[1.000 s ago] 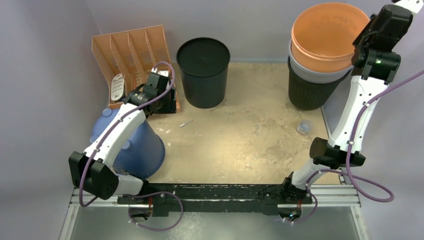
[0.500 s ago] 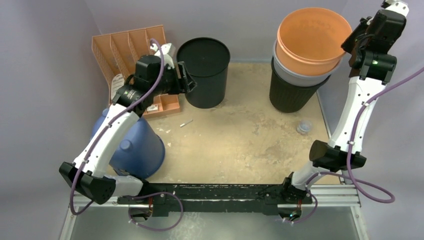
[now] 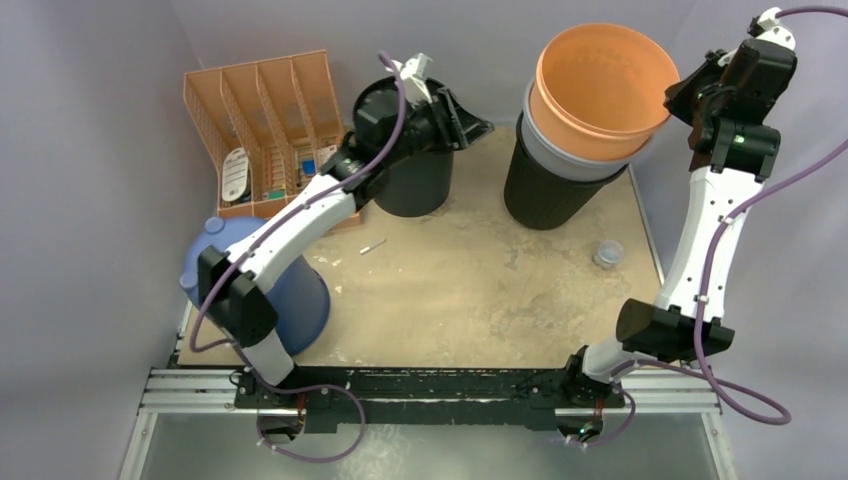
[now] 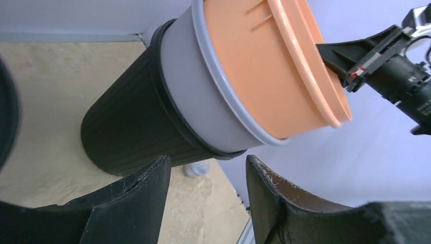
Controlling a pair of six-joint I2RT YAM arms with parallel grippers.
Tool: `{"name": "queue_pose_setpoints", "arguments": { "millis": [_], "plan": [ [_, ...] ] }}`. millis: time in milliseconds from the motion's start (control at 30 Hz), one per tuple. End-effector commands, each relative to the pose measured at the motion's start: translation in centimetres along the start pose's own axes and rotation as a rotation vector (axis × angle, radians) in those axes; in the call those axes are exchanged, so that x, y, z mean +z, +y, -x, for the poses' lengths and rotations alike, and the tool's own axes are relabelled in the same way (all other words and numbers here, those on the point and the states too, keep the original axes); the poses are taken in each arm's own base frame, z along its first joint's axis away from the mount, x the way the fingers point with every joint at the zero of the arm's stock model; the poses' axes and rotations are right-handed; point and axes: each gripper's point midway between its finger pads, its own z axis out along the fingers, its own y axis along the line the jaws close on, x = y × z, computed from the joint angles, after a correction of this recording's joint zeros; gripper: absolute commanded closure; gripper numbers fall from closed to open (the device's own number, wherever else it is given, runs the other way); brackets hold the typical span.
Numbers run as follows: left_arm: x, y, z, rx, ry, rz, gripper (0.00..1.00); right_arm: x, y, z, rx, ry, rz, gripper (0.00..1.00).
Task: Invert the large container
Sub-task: Pick up the container from the container.
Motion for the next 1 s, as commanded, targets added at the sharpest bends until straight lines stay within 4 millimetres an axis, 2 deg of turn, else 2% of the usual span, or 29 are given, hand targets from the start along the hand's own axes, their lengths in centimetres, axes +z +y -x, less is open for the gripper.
{"name": "queue_pose_setpoints", "arguments": {
  "millis": [0,100,233,367,433,533,633,700,767,867,967],
  "plan": [
    [2.6,-5.0,-0.4,-0.059,-0.029,-0.185,0.44,-5.4,4.5,8.2,0.093,-0.297,0.182,1.0],
    [3.7,-4.7,-1.3,-0.061,-0.003,-0.173,0.45,-5.6,4.1,8.2,0.081,-0.3,0.159,1.0],
    [4.6,-3.3,-1.3,-0.011,0.021,-0.097,0.41,-4.9,3.5,7.8,0.063,-0.281,0.128,1.0],
    [6.4,-3.8,-2.1,-0.039,0.066,-0.143,0.4,-4.1,3.6,6.7,0.07,-0.247,0.142,1.0],
    [6.2,-3.5,-1.7,-0.052,0.067,-0.124,0.4,-3.9,3.7,6.6,0.076,-0.242,0.149,1.0],
    [5.1,-3.8,-0.5,-0.051,-0.019,-0.113,0.37,-3.5,4.3,7.0,0.085,-0.238,0.175,1.0],
    [6.1,-3.3,-1.6,-0.088,-0.003,-0.107,0.37,-2.7,4.9,6.8,0.104,-0.208,0.198,1.0],
    [6.6,-3.6,-2.3,-0.104,-0.002,-0.113,0.36,-2.7,4.9,6.9,0.113,-0.216,0.196,1.0],
    [6.5,-4.1,-2.6,-0.13,-0.026,-0.111,0.35,-2.8,4.8,6.9,0.118,-0.219,0.195,1.0],
    [6.1,-3.8,-3.2,-0.183,-0.073,-0.101,0.34,-2.9,4.7,6.5,0.125,-0.22,0.201,1.0],
    [6.1,-3.2,-4.8,-0.106,-0.077,-0.013,0.34,-2.8,4.7,6.1,0.126,-0.21,0.199,1.0]
  ]
}}
